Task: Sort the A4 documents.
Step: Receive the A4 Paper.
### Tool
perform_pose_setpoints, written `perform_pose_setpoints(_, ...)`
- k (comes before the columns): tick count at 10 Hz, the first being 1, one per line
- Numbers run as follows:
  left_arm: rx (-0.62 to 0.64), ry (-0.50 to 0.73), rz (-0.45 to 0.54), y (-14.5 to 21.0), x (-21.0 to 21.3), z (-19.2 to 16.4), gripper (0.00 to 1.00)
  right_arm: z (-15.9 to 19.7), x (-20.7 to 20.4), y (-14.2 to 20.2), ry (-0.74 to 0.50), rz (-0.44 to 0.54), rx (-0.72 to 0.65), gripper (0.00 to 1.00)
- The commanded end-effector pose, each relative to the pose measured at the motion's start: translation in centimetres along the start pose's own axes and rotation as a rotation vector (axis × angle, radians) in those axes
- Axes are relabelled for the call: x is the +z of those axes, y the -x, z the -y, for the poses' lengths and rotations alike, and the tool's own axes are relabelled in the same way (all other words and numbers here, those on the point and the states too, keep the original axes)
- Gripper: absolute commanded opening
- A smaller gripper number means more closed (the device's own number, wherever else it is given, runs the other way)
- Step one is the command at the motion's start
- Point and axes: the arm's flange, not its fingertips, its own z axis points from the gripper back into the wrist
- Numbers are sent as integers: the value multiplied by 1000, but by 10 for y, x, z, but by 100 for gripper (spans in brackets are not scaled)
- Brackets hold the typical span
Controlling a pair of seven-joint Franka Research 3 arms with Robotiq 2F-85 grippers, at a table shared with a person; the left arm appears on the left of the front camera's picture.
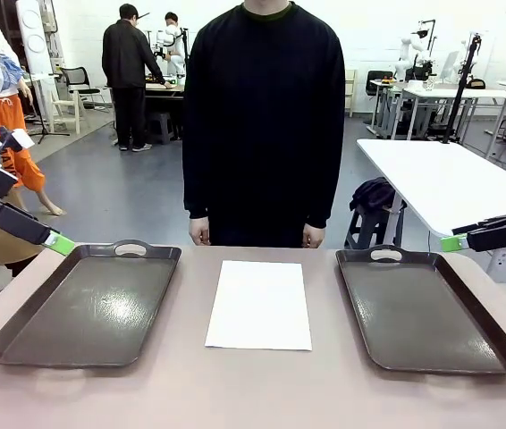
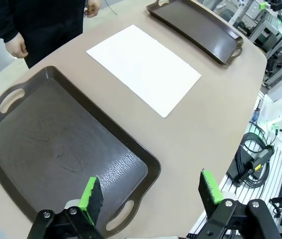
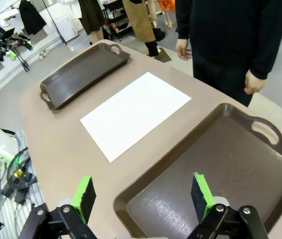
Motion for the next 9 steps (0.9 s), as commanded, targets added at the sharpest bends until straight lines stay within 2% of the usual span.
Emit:
perform_pose_setpoints(1, -29, 35, 12, 6, -3, 0, 100, 1, -8, 5, -17, -8, 25, 100)
perform_pose_setpoints(9, -14, 21, 8, 1, -1, 0, 100, -2, -7, 5, -9, -29, 11, 100)
